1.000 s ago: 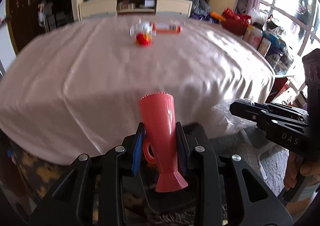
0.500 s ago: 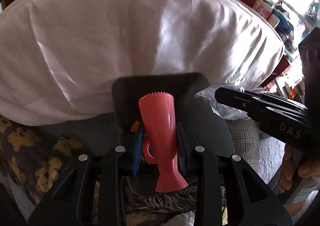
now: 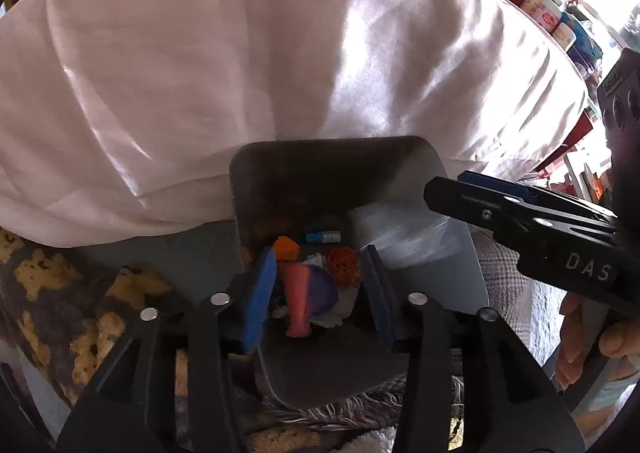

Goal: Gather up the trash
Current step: 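Carry the pink cup and plastic wrapper into the black bin and open both grippers, then raise both grippers back toward the red lantern ornament on the table, then grasp the red lantern ornament with the left gripper while the right grasps the clear plastic with blue ribbon, then carry the ornament and plastic into the black bin and open both grippers, then raise both grippers back toward the orange pill bottle and plastic bag, then grasp the clear plastic bag with the left gripper while the right grasps the orange pill bottle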

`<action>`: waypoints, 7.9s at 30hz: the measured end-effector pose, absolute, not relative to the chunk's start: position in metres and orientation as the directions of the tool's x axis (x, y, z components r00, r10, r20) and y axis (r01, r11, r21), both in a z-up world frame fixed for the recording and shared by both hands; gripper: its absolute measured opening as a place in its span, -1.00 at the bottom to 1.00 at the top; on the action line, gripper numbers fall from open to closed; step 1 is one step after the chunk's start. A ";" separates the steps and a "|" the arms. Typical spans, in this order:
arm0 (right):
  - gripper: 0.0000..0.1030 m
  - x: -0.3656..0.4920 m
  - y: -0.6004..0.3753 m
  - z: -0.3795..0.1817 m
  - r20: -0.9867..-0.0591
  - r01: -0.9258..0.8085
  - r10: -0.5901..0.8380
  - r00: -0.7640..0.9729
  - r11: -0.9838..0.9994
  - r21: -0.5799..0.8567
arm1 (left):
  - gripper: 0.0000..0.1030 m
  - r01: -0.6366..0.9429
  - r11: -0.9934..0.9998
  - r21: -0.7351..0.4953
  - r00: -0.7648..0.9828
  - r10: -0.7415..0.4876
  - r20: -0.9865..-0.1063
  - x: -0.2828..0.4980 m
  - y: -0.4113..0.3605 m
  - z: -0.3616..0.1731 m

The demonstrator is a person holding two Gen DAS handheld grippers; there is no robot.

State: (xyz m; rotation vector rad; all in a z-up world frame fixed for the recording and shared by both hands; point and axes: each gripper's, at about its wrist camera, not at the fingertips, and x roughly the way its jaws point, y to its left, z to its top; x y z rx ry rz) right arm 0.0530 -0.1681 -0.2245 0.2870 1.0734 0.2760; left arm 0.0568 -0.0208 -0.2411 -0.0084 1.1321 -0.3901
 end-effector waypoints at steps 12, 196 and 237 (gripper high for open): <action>0.72 0.039 -0.209 -0.176 -0.762 -0.008 0.268 0.589 0.945 0.326 | 0.77 0.288 0.948 -0.136 0.479 -0.265 -0.837 0.050 -0.004 -0.192; 0.93 0.180 -0.235 -0.079 -0.717 0.035 0.109 0.689 0.982 0.184 | 0.78 0.333 0.937 -0.104 0.620 -0.301 -0.725 0.178 -0.015 -0.090; 0.93 0.337 -0.220 -0.096 -0.784 0.128 0.082 0.616 0.971 0.202 | -0.49 0.399 0.914 -0.075 0.528 -0.296 -0.796 0.359 -0.072 -0.106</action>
